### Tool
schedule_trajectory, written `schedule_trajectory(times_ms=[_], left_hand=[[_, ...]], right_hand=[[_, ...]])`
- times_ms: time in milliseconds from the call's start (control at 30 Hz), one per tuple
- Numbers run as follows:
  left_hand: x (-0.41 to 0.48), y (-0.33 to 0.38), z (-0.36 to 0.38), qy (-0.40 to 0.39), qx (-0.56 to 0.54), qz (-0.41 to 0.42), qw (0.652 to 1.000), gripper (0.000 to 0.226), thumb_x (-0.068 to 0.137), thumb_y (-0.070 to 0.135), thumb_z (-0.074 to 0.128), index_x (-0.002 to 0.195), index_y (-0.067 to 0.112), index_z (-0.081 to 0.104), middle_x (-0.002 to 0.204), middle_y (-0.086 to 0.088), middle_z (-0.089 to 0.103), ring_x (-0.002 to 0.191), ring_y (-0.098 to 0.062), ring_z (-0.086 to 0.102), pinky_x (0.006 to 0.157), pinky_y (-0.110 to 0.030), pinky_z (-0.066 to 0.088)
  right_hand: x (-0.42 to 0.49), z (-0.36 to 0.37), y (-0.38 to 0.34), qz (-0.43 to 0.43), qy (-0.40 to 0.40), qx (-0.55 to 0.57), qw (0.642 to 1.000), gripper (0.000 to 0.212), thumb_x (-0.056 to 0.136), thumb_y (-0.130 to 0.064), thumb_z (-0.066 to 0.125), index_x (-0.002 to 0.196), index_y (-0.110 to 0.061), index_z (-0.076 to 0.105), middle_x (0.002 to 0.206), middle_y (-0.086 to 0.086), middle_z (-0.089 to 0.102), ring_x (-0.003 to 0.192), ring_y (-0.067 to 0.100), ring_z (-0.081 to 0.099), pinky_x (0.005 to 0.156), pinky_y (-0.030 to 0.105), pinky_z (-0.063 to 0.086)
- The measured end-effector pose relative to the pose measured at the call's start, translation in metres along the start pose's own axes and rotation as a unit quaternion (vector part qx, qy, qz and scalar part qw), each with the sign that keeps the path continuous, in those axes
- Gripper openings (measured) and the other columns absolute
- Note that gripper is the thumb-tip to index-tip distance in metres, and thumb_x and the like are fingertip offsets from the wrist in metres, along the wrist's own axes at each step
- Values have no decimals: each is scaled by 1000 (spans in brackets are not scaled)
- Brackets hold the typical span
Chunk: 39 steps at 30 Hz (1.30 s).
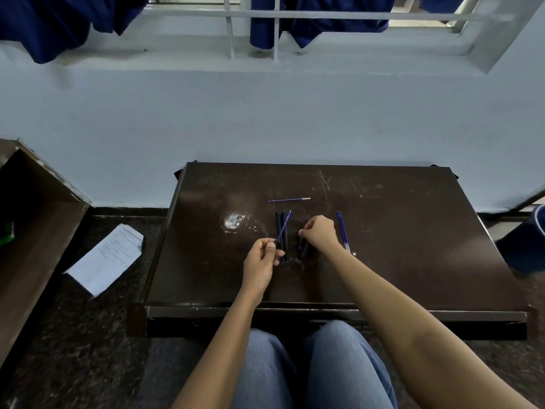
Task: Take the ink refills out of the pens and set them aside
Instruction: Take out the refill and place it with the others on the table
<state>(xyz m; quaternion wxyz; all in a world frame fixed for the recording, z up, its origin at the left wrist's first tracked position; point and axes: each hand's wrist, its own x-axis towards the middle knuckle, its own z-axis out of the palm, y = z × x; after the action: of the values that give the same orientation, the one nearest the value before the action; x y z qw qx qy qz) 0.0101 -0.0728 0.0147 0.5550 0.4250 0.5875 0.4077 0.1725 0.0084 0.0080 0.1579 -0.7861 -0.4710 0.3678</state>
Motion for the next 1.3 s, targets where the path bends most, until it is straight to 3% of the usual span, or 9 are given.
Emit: schedule_trajectory(times_ms=[200, 400, 567, 667, 733, 900, 1067, 1300], left_hand=[[5, -2, -1, 4, 1, -7, 1000, 15, 101, 22, 45, 105, 20, 59, 83, 3, 69, 69, -6, 57, 70, -19, 46], [5, -1, -4, 7, -13, -10, 1000, 14, 101, 20, 45, 99, 25, 58, 81, 3, 68, 67, -7, 55, 70, -21, 46], [2, 5, -5, 2, -15, -1, 1000, 14, 101, 20, 45, 100, 25, 58, 79, 4, 68, 66, -7, 54, 67, -19, 45], [1, 13, -5, 4, -16, 7, 1000, 14, 100, 20, 46, 99, 26, 57, 79, 4, 67, 64, -7, 52, 59, -13, 43], [-1, 21, -6, -1, -18, 14, 1000, 14, 101, 18, 45, 100, 24, 58, 80, 2, 67, 63, -5, 52, 55, -9, 43], [-12, 38, -1, -15, -8, 36, 999, 17, 101, 19, 45, 111, 19, 58, 83, 2, 66, 65, -4, 54, 56, -11, 45], [-28, 51, 3, -40, 17, 64, 997, 17, 100, 19, 45, 110, 23, 59, 87, 1, 67, 69, -2, 57, 62, -17, 45], [-52, 67, 3, -61, 44, 107, 991, 18, 100, 17, 44, 111, 19, 59, 89, -3, 67, 62, 6, 57, 62, -15, 44]], right_hand=[[13, 19, -2, 35, -3, -158, 987, 56, 82, -38, 71, 124, -5, 54, 124, 15, 55, 122, 34, 46, 94, 42, 49], [16, 29, -4, 24, -2, -134, 991, 50, 87, -30, 67, 125, -1, 52, 127, 19, 50, 124, 37, 41, 96, 41, 45], [22, 18, -7, 74, 39, 100, 991, 34, 80, -29, 68, 94, 3, 69, 92, 13, 70, 93, 29, 66, 85, 40, 53], [11, -5, -18, 65, 52, 288, 954, 24, 83, -18, 62, 66, -2, 66, 66, 8, 61, 57, 18, 53, 61, 33, 45], [1, -20, -23, 38, 17, 402, 915, 26, 91, -16, 58, 66, -8, 60, 60, 6, 58, 48, 11, 47, 51, 24, 40], [-36, -54, -32, 37, -41, 578, 814, 13, 98, -12, 51, 87, -9, 57, 73, 8, 66, 67, 14, 66, 57, 21, 56], [-69, -69, -36, 7, -71, 614, 786, 13, 99, -10, 47, 86, -10, 51, 79, 10, 62, 80, 24, 70, 75, 36, 58], [-103, -87, -36, -43, -75, 616, 783, 12, 100, -9, 46, 89, -9, 51, 83, 12, 62, 85, 27, 70, 76, 40, 59]])
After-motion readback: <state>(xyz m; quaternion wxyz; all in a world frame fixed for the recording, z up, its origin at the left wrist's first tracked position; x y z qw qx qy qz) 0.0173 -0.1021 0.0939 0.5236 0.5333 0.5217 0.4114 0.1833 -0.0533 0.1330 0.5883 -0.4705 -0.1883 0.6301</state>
